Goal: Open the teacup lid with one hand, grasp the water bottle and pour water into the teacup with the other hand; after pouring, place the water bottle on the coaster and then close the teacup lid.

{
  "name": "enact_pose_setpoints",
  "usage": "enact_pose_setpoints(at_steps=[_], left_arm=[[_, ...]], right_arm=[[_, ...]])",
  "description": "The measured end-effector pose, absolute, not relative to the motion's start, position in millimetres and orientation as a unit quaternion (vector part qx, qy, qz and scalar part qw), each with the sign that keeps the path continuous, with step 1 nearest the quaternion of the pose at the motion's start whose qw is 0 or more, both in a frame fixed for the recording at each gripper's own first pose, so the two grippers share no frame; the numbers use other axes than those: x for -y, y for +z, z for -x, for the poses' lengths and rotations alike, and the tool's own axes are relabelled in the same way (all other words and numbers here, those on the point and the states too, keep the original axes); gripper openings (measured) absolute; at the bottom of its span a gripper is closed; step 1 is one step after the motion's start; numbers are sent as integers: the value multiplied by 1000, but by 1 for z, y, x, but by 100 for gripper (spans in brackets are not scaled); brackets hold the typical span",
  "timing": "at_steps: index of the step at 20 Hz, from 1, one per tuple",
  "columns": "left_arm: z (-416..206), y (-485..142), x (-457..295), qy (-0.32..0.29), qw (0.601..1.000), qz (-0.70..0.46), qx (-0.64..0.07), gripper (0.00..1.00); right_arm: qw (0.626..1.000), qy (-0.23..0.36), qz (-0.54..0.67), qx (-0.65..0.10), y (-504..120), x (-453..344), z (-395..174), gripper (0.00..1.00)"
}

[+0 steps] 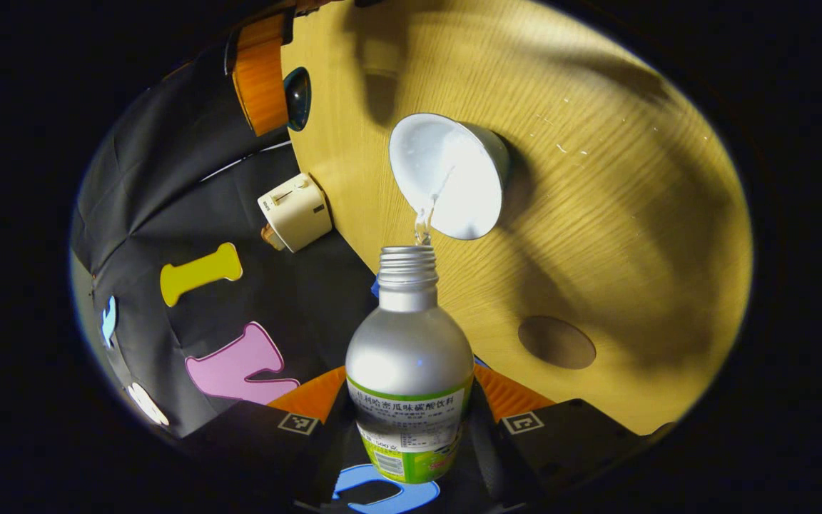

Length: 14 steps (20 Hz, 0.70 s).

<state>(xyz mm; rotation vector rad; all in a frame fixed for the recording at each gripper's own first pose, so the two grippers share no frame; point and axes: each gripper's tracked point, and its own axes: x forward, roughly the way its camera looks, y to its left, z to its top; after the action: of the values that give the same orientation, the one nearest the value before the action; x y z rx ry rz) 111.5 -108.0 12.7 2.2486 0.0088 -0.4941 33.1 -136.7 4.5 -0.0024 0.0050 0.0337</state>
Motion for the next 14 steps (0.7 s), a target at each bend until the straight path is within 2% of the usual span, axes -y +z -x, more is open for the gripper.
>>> enact_pose_setpoints(at_steps=[1,2,3,9,14], left_arm=[[-112,15,110,-195,399,-896,-1,78],[-112,16,112,-195,392,-899,0,78],[-112,17,113,-194,385,-902,0,78],[-110,25,123,-192,349,-917,4,78],[-108,29,124,-186,338,-922,4,78]], right_arm=[[1000,17,1,-3,5,137,-33,27],[1000,17,1,-3,5,137,-33,22],[1000,17,1,-3,5,137,-33,27],[1000,17,1,-3,5,137,-33,27],[1000,17,1,-3,5,137,-33,28]])
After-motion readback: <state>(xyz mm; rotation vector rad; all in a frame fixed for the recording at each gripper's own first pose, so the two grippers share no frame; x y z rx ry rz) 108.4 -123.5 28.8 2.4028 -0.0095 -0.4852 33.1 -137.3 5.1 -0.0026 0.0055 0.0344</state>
